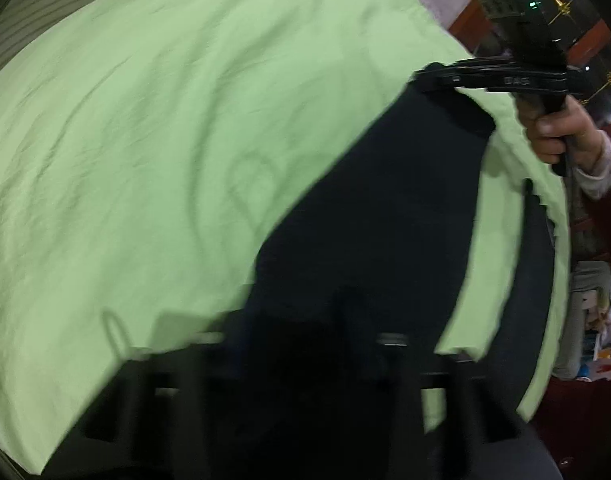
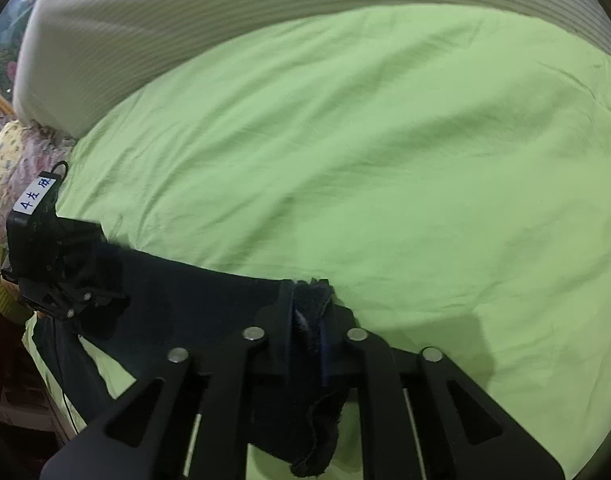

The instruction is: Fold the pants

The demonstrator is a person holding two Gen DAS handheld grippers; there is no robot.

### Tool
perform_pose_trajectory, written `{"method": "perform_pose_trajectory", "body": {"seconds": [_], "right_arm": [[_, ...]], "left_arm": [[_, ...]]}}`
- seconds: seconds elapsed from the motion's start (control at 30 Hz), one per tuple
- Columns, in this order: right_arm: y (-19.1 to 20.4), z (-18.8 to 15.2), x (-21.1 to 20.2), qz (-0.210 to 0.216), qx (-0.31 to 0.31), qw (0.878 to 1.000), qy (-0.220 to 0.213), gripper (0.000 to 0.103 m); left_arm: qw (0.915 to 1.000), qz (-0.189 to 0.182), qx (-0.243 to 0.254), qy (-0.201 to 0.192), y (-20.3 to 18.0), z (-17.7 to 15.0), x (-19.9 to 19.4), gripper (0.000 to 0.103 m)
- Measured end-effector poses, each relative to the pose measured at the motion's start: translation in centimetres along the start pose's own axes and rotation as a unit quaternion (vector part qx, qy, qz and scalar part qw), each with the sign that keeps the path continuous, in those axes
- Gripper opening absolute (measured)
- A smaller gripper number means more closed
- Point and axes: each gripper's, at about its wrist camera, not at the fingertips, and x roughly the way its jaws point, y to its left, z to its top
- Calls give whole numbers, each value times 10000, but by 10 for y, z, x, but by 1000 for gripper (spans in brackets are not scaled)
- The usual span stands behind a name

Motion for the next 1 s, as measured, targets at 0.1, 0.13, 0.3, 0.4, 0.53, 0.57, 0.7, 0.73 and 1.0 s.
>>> {"method": "perform_pose_trajectory", "body": {"seconds": [0.1,0.13,0.3,0.4,0.53,0.57,0.7,0.73,1.0], "right_arm": [[9,-3,-20,40,-228,9994,-260,9],[12,-7,-27,99,-327,9986,-395,9],[19,-28,-63,274,-735,9939,-769,8],[15,-56,-83,630,-949,9888,-963,8],[17,-93,-95,755,-1193,9857,-919,8],[19,-101,-95,690,-1242,9858,-889,8],[26,-122,-92,590,-1246,9874,-782,8],[33,-122,-90,582,-1258,9874,-766,8],[30,-130,-94,600,-1274,9872,-756,8]], "left_arm": [[9996,169,58,-201,-16,-8,-9,13],[9994,154,33,-300,-24,-14,-17,11],[9968,-97,-74,-790,-67,-40,-48,9],[9952,-287,-123,-924,-104,-55,-50,9],[9947,-482,-14,-904,-143,-79,-36,8],[9951,-388,7,-905,-148,-83,-34,8],[9940,160,-129,-1078,-141,-85,-50,16],[9931,303,-120,-1122,-135,-83,-58,30],[9808,1695,411,-870,-112,-52,-63,72]]}}
